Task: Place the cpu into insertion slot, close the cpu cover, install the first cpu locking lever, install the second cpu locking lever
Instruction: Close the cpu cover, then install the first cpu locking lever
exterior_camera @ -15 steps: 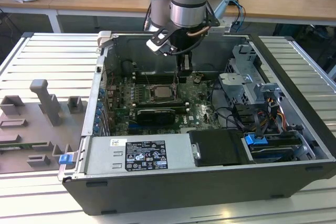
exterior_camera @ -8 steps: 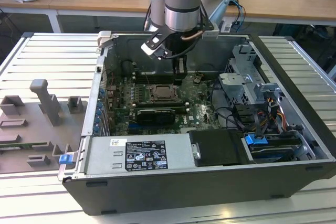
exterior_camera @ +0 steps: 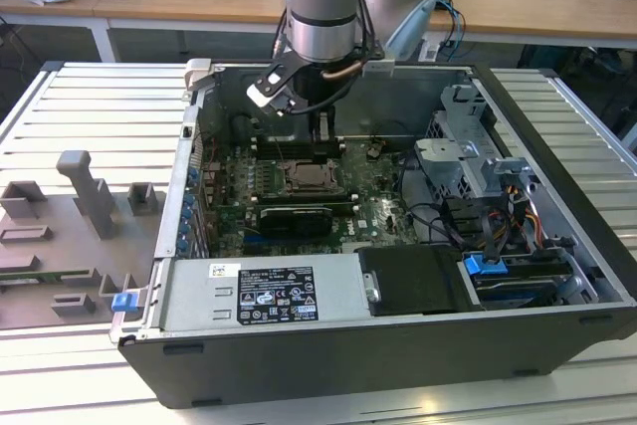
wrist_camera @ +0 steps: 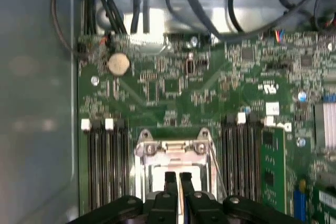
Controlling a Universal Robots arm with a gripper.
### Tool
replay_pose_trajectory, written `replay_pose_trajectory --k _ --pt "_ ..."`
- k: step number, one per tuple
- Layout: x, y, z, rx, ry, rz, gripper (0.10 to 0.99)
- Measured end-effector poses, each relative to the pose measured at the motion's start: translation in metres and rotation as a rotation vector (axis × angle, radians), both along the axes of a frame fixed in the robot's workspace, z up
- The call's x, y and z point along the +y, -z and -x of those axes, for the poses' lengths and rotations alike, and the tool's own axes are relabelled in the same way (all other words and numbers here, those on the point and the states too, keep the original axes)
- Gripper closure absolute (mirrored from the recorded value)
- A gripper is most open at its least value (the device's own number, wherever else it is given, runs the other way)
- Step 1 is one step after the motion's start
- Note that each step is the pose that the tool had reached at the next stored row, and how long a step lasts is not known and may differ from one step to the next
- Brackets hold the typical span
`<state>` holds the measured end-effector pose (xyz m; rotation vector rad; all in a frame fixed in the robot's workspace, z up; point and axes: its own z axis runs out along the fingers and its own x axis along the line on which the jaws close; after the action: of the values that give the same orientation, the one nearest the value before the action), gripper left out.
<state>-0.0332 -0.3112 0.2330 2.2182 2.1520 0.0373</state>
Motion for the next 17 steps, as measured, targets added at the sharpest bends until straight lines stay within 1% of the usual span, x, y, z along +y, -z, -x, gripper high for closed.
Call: replay_pose_trajectory --k 1,6,17 --pt "0.0 0.0 0.0028 0.0001 0.0 0.0 0.918" --pt "0.0001 0.0001 0.0068 0.0001 0.0 0.0 0.918" --pt "0.0001 -0.0012 0.0073 0.0001 0.0 0.0 0.918"
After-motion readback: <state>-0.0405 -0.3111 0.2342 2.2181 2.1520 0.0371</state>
